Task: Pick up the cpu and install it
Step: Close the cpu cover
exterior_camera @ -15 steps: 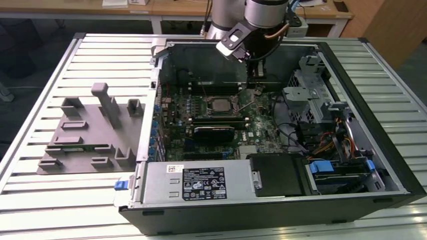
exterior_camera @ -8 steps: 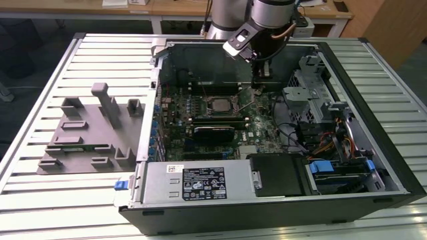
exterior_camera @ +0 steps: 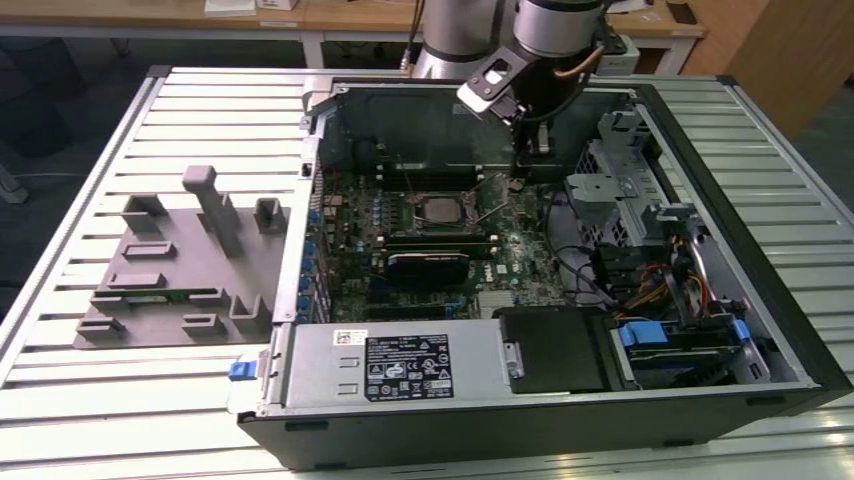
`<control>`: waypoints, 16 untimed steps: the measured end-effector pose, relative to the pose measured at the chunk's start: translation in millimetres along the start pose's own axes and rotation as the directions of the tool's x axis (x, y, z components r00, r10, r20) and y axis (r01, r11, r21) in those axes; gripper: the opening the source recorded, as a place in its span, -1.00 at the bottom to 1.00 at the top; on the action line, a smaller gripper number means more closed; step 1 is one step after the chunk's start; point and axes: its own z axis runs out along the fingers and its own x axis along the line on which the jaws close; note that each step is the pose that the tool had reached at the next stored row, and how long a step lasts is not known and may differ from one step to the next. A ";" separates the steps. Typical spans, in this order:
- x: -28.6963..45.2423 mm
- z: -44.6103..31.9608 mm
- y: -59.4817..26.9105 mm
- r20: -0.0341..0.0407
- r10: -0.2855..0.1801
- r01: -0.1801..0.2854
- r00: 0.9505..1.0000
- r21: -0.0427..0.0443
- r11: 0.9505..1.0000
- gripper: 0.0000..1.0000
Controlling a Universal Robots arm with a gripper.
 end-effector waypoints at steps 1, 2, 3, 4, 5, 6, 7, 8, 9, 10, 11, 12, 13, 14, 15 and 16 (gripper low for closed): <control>0.0 0.3 0.6 0.000 0.000 0.000 1.000 0.000 1.000 -0.79; 0.1 0.8 1.1 0.000 0.000 0.000 1.000 0.000 1.000 -0.79; 0.1 1.5 1.4 0.000 0.000 0.000 1.000 0.000 1.000 -0.79; 0.0 2.6 1.4 0.000 0.000 0.000 1.000 0.000 1.000 -0.79; 0.1 3.8 1.4 0.000 0.001 -0.001 1.000 0.000 1.000 -0.79; 0.1 5.2 1.6 0.000 0.001 -0.001 1.000 0.000 1.000 -0.79; 0.1 6.4 1.7 0.000 0.001 -0.001 1.000 0.000 1.000 -0.79; 0.1 7.5 2.0 0.000 0.001 -0.001 1.000 0.000 1.000 -0.79; 0.1 8.4 2.5 0.000 0.001 -0.001 1.000 0.000 1.000 -0.79; 0.1 9.2 3.2 0.000 0.001 -0.001 1.000 0.000 1.000 -0.79; 0.1 10.1 4.0 0.000 0.001 -0.001 1.000 0.000 1.000 -0.79; 0.1 11.0 4.6 0.000 0.001 -0.001 1.000 0.000 1.000 -0.79; 0.2 12.1 4.9 0.000 0.002 -0.002 1.000 0.000 1.000 -0.79; 0.1 13.3 5.0 0.000 0.002 -0.002 1.000 0.000 1.000 -0.79; 0.1 14.6 5.0 0.000 0.002 -0.002 1.000 0.000 1.000 -0.79; 0.1 16.1 5.0 0.000 0.002 -0.002 1.000 0.000 1.000 -0.79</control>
